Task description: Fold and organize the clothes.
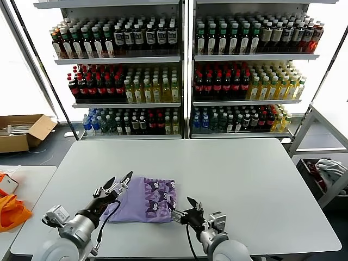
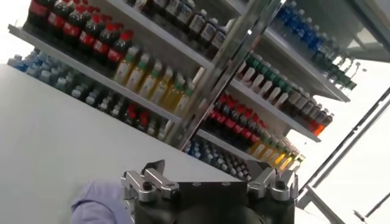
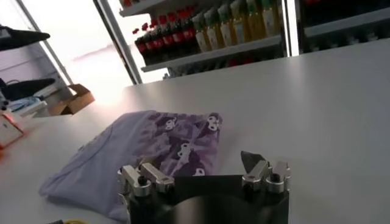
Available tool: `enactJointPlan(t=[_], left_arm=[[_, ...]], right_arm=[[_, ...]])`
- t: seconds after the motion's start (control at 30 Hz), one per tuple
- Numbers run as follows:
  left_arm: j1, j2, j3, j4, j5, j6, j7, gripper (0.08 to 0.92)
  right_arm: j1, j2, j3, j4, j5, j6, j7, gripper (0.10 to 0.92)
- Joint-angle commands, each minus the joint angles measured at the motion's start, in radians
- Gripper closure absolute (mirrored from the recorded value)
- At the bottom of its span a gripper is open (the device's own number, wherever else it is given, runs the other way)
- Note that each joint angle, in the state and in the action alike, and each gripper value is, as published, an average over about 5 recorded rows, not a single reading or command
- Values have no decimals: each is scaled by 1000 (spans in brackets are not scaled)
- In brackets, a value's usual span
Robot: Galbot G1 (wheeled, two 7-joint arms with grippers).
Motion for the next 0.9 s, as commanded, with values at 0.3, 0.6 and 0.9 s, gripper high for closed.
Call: enactJointPlan(t=[0.3,0.6,0.9], left_arm=[[50,7,-63,-18,-1,-12,11,177],[44,6,-65,-11,-1,-13,8,177],[35,10,-56,1,-2,-17,9,177]], right_arm=[[108,65,-124,-154,-4,-13,32,457],[45,10,-25,-56,-66,-31,-31,717],[-61,-151,213,77,-207,-134,-122,888]])
